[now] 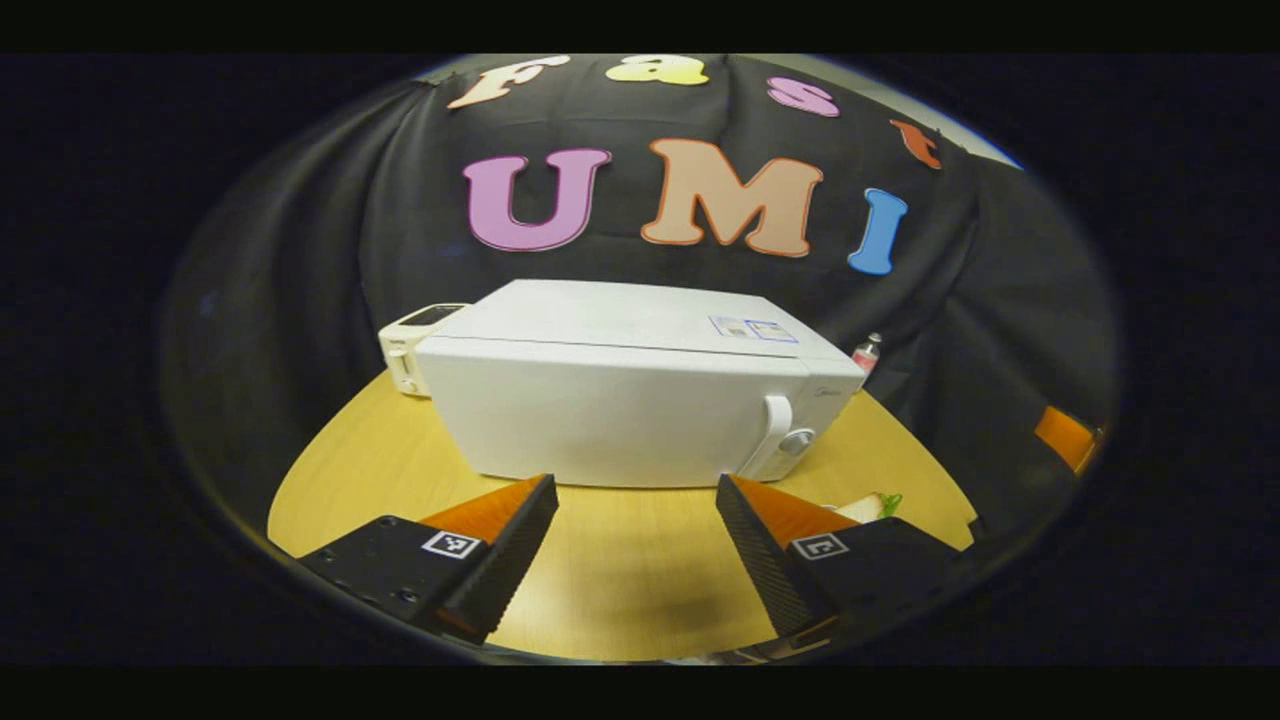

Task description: Open the microwave oven with the left hand, put the food in, and close the microwave oven.

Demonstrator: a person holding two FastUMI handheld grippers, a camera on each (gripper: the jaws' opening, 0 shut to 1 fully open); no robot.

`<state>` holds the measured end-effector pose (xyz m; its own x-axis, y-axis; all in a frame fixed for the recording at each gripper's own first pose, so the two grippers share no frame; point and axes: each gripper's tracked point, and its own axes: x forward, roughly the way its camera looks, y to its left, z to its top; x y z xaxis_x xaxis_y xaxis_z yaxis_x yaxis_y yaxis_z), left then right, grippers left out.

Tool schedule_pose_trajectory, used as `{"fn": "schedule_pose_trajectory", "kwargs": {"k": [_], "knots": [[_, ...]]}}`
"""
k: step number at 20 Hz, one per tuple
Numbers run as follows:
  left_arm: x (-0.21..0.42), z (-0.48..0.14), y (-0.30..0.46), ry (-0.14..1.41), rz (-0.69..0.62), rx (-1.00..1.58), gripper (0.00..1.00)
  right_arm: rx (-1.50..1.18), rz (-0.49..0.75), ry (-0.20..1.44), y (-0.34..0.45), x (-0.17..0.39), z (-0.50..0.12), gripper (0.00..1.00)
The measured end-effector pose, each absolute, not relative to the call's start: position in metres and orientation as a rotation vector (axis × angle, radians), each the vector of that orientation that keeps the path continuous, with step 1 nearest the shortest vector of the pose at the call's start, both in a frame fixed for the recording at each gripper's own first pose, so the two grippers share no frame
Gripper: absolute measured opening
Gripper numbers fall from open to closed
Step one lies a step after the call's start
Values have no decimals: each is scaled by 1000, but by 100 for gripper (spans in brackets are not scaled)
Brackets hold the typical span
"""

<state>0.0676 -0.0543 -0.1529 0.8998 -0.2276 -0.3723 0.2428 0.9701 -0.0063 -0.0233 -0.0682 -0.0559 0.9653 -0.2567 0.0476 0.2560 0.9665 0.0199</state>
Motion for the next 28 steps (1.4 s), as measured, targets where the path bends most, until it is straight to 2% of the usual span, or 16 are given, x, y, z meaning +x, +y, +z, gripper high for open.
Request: {"fn": "schedule_pose_trajectory", "kwargs": {"k": [3,4,5,8,9,10,12,13,14,16,22,24,25,26,27,28], "knots": [[79,-174,-79,431,-307,50,97,16,-295,-45,-78,-28,-63,94],[82,-183,-87,466,-324,48,94,25,-294,-42,-78,-29,-64,94],[86,-189,-96,493,-340,39,96,42,-285,-41,-75,-30,-66,94],[98,-204,-114,552,-361,32,95,48,-274,-30,-70,-30,-73,94],[102,-206,-119,556,-368,32,87,44,-271,-35,-68,-31,-72,94],[107,-208,-124,563,-374,36,90,40,-267,-40,-67,-30,-70,100],[113,-212,-134,569,-388,39,89,32,-260,-42,-64,-28,-71,100],[116,-214,-140,572,-396,37,89,30,-260,-41,-65,-26,-71,94],[120,-216,-146,573,-404,28,89,32,-262,-40,-65,-26,-70,94],[127,-223,-156,586,-407,23,80,46,-257,-34,-66,-25,-71,94],[144,-232,-173,609,-410,61,72,77,-259,-26,-72,-21,-73,94],[149,-233,-175,612,-398,73,67,83,-267,-36,-75,-21,-71,94],[152,-236,-175,618,-384,83,59,83,-270,-42,-76,-22,-69,94],[154,-237,-173,630,-369,93,57,84,-271,-49,-77,-24,-67,94],[155,-239,-174,638,-365,88,60,88,-271,-58,-78,-25,-65,100],[156,-238,-174,647,-356,86,50,93,-270,-64,-78,-25,-64,94]]}}
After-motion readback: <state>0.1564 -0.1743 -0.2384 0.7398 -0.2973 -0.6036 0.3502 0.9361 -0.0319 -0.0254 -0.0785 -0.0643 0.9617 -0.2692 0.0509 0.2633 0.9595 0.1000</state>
